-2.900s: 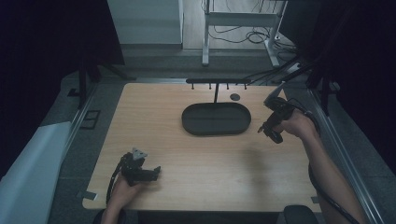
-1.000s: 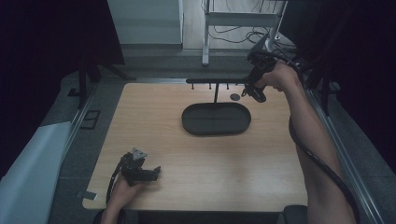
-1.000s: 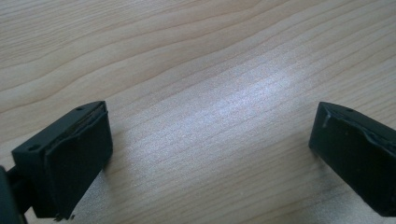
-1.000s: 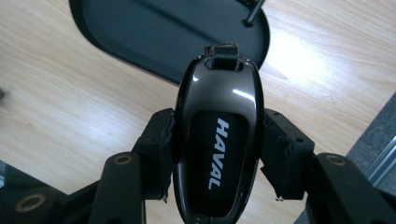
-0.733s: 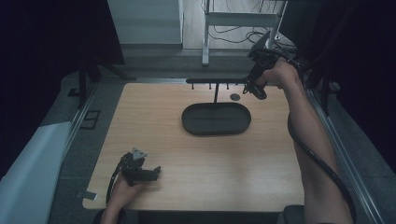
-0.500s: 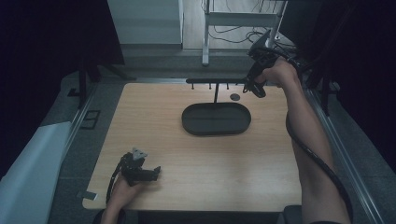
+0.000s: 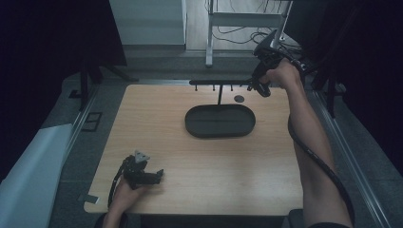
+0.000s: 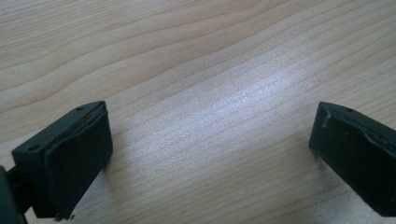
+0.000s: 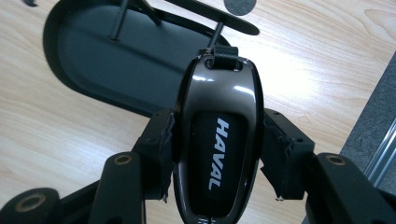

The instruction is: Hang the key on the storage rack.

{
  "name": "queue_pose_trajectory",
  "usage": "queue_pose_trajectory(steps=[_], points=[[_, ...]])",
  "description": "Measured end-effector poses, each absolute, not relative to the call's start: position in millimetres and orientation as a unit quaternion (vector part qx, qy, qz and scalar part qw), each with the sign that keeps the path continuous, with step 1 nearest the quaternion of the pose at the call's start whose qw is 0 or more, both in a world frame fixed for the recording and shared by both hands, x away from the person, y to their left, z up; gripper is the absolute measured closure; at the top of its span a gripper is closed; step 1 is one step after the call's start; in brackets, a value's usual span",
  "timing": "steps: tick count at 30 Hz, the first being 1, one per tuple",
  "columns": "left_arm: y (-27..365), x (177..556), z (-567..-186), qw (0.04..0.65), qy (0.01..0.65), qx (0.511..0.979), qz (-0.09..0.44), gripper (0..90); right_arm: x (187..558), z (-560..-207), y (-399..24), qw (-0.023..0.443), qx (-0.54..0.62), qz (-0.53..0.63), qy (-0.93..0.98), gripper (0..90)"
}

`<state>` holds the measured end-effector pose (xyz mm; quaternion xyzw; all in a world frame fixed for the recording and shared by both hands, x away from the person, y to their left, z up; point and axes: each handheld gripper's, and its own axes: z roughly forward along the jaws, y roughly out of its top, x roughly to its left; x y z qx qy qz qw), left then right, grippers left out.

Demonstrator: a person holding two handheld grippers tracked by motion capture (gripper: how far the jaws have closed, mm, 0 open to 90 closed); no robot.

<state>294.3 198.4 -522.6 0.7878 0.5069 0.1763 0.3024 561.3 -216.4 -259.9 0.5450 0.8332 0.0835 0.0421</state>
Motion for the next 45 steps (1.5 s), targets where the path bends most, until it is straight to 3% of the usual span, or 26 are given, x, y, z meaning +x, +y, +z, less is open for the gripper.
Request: queue_pose_trajectory(steps=[28,45], points=[[198.4,294.5,-522.8,0.303,0.507,0.787,0.178,0.0,569.1,-342.5,-246.7,0.042,0.572,0.073,0.816,48.5],[198.3,294.4,-522.8,0.303,0.507,0.787,0.177,0.0,568.1,-384.8,-228.3,0.051,0.551,0.094,0.827,48.7]])
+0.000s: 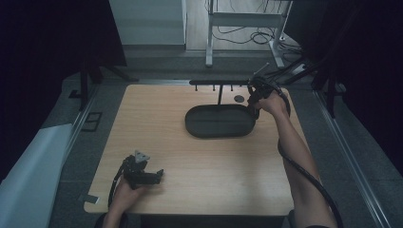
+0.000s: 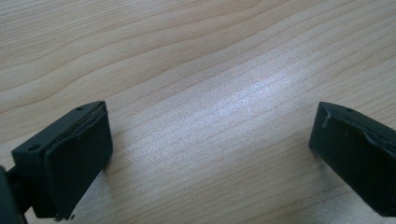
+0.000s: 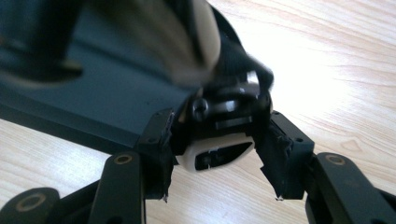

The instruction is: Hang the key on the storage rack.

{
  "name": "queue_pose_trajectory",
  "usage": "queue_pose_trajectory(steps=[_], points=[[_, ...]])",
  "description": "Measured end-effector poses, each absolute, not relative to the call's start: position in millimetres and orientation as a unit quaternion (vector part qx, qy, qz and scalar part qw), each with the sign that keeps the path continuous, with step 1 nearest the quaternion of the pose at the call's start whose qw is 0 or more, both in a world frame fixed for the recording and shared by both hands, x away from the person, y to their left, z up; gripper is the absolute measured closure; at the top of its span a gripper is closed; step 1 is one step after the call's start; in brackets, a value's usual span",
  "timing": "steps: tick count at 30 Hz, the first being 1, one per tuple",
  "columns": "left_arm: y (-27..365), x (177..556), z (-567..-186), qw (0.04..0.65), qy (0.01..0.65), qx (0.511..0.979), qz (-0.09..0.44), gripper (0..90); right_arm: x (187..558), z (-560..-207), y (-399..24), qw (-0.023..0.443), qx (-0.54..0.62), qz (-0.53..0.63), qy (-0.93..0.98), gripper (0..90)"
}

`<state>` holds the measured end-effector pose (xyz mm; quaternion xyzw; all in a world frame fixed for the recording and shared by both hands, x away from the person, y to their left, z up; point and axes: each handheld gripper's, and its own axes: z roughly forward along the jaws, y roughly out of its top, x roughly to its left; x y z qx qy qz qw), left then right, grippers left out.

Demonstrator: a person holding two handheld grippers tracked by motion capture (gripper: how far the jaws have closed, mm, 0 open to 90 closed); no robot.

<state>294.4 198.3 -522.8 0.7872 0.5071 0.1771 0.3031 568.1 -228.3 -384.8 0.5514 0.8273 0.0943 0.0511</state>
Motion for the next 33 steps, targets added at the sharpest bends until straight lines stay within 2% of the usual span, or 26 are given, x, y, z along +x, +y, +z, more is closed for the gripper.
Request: queue_pose_trajectory(steps=[8,14,33], points=[[198.3,294.4,-522.8,0.303,0.507,0.787,0.177,0.0,567.0,-394.9,-220.4,0.058,0.543,0.104,0.831,49.7],[198.3,294.4,-522.7,0.303,0.507,0.787,0.177,0.0,564.4,-390.6,-219.8,0.08,0.535,0.128,0.831,43.4],[198.2,294.4,-522.8,0.303,0.507,0.787,0.177,0.0,547.2,-375.3,-220.4,0.095,0.501,0.142,0.848,32.5]])
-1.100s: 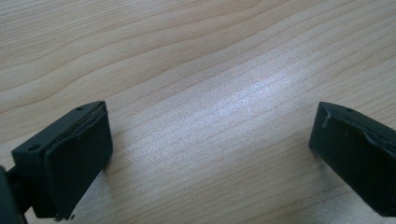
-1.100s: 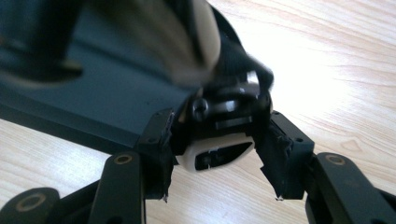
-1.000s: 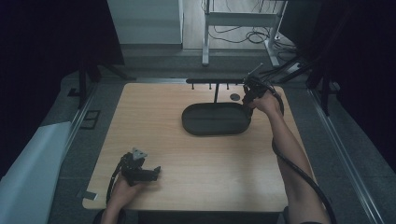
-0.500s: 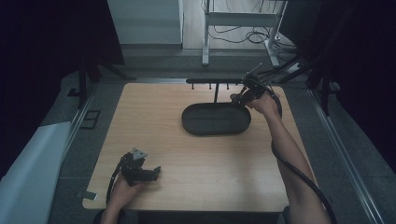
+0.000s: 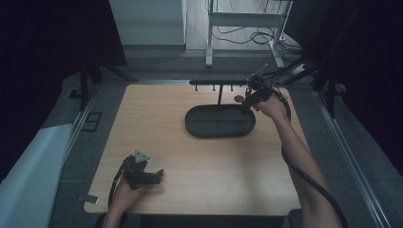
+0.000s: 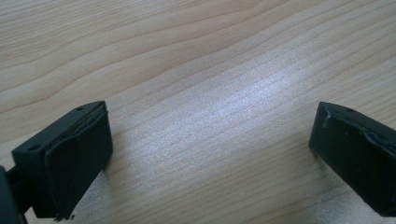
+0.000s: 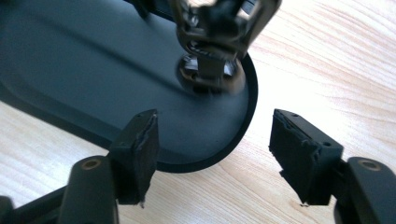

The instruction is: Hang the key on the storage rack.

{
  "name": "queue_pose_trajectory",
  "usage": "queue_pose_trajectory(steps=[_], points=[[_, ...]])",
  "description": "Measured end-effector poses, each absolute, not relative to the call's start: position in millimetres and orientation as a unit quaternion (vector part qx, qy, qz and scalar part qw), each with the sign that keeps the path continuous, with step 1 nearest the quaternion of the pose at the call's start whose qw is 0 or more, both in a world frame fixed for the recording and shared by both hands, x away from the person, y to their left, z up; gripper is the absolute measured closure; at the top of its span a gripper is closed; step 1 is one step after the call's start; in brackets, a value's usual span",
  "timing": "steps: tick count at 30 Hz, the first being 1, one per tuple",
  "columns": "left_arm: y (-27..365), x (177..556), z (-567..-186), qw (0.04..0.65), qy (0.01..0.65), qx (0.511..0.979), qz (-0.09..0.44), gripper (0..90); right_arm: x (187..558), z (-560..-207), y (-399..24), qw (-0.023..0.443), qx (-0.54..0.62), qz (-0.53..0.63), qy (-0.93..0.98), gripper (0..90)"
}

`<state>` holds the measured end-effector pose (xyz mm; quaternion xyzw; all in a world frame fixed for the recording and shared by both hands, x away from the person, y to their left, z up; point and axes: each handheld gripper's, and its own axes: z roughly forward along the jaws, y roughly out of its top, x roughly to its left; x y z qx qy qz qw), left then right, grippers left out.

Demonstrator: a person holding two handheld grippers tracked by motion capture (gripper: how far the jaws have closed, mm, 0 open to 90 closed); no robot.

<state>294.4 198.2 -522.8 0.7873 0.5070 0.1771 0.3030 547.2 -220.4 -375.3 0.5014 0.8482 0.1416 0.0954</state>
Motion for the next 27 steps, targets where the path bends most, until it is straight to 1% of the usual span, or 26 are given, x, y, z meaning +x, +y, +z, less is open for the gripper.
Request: queue_pose_trajectory(steps=[5,6,12,13,14,15,23,27], points=[[198.1,294.5,-522.8,0.303,0.507,0.787,0.177,0.0,542.0,-372.0,-220.1,0.095,0.492,0.149,0.853,28.9],[198.2,294.5,-522.8,0.303,0.507,0.787,0.177,0.0,540.4,-371.6,-219.8,0.094,0.489,0.152,0.854,26.8],[198.1,294.5,-522.8,0.303,0.507,0.787,0.177,0.0,536.3,-371.5,-219.1,0.093,0.48,0.151,0.86,23.1],[198.1,294.5,-522.8,0.303,0.507,0.787,0.177,0.0,534.2,-371.6,-218.5,0.095,0.473,0.151,0.863,20.6],[198.1,294.5,-522.8,0.303,0.507,0.787,0.177,0.0,534.2,-371.6,-218.5,0.095,0.473,0.151,0.863,20.6],[198.0,294.5,-522.8,0.304,0.507,0.787,0.177,0.0,532.4,-371.5,-218.0,0.098,0.467,0.151,0.865,18.8],[198.0,294.5,-522.8,0.304,0.508,0.787,0.177,0.0,525.1,-370.2,-215.8,0.104,0.451,0.152,0.873,14.1],[198.0,294.5,-522.8,0.304,0.508,0.787,0.177,0.0,520.4,-369.5,-215.3,0.105,0.445,0.151,0.877,13.6]])
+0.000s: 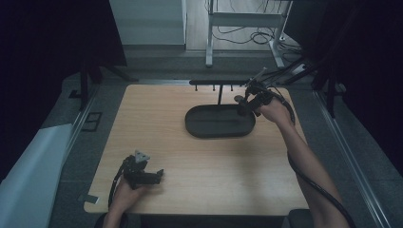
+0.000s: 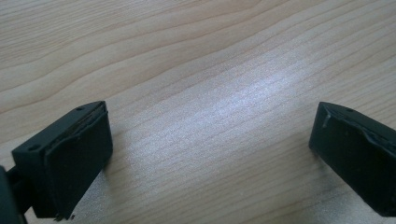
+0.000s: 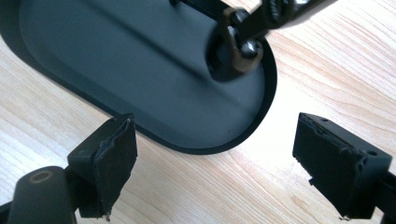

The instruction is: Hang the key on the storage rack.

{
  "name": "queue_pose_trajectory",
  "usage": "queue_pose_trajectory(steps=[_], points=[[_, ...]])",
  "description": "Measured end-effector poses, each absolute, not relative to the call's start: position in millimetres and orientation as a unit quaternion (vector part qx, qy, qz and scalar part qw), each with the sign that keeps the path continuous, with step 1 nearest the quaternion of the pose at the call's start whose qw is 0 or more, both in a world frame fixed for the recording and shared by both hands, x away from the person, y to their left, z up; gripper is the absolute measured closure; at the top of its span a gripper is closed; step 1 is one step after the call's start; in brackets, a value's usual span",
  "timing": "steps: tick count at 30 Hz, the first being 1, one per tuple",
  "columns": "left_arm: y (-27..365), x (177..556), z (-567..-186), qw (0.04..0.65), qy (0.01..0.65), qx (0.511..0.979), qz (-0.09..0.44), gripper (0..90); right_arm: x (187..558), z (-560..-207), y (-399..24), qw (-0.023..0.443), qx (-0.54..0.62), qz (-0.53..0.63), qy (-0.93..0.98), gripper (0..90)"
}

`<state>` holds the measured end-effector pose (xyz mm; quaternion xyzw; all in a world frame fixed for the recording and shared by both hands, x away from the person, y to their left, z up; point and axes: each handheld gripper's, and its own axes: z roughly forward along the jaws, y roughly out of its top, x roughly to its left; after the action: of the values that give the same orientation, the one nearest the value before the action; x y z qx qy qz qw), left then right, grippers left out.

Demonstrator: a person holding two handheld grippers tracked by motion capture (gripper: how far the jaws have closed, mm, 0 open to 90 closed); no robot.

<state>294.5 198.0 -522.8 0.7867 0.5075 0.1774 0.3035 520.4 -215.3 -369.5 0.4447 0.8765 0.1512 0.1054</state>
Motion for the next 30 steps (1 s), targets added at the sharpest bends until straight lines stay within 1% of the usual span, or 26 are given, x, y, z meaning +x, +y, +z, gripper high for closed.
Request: queue_pose_trajectory(steps=[12,22,30], points=[[198.1,294.5,-522.8,0.303,0.507,0.787,0.177,0.0,505.6,-369.7,-222.2,0.107,0.429,0.166,0.881,13.2],[198.1,294.6,-522.7,0.302,0.507,0.788,0.177,0.0,486.0,-368.8,-236.5,0.109,0.427,0.182,0.879,12.6],[198.1,294.6,-522.6,0.302,0.507,0.788,0.177,0.0,471.3,-373.1,-249.5,0.105,0.427,0.182,0.88,10.4]])
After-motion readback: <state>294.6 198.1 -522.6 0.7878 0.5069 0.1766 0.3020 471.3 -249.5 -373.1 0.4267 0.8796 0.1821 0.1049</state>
